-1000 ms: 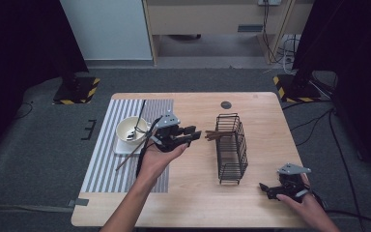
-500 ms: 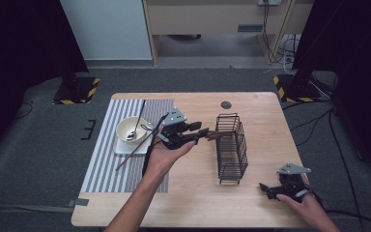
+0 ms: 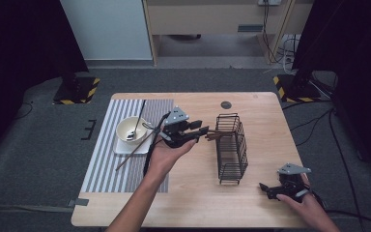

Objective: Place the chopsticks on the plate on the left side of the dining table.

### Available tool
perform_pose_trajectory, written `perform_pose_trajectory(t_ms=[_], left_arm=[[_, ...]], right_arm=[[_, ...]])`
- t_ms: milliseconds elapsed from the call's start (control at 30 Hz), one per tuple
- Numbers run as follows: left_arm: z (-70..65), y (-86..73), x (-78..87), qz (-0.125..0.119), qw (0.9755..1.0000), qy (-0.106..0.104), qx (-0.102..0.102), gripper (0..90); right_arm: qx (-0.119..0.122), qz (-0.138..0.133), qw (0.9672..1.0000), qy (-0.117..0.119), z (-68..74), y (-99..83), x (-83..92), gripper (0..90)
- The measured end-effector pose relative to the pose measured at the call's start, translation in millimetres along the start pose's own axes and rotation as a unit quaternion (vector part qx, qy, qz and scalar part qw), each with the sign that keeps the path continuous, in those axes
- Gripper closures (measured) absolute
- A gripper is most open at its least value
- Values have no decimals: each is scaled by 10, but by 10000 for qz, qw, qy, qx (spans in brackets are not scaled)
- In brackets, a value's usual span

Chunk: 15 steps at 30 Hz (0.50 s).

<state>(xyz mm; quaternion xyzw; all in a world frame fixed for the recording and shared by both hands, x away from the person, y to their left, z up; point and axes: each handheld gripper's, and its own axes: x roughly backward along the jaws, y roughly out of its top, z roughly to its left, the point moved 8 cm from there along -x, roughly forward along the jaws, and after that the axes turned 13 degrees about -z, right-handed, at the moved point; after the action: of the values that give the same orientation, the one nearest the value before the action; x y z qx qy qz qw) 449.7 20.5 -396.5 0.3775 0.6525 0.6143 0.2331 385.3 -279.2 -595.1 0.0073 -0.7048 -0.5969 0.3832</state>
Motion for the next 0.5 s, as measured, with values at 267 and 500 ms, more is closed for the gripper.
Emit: perform_pose_trajectory(t_ms=[267,500], left_arm=[[20,24,-35,55,9998,124,-129,655],[3,-35,-80,207,9993,139,-268,686]], right_arm=[[3,1,10000,-4,-1,0,0,2],[2,2,10000,-2,0,0,1,2]])
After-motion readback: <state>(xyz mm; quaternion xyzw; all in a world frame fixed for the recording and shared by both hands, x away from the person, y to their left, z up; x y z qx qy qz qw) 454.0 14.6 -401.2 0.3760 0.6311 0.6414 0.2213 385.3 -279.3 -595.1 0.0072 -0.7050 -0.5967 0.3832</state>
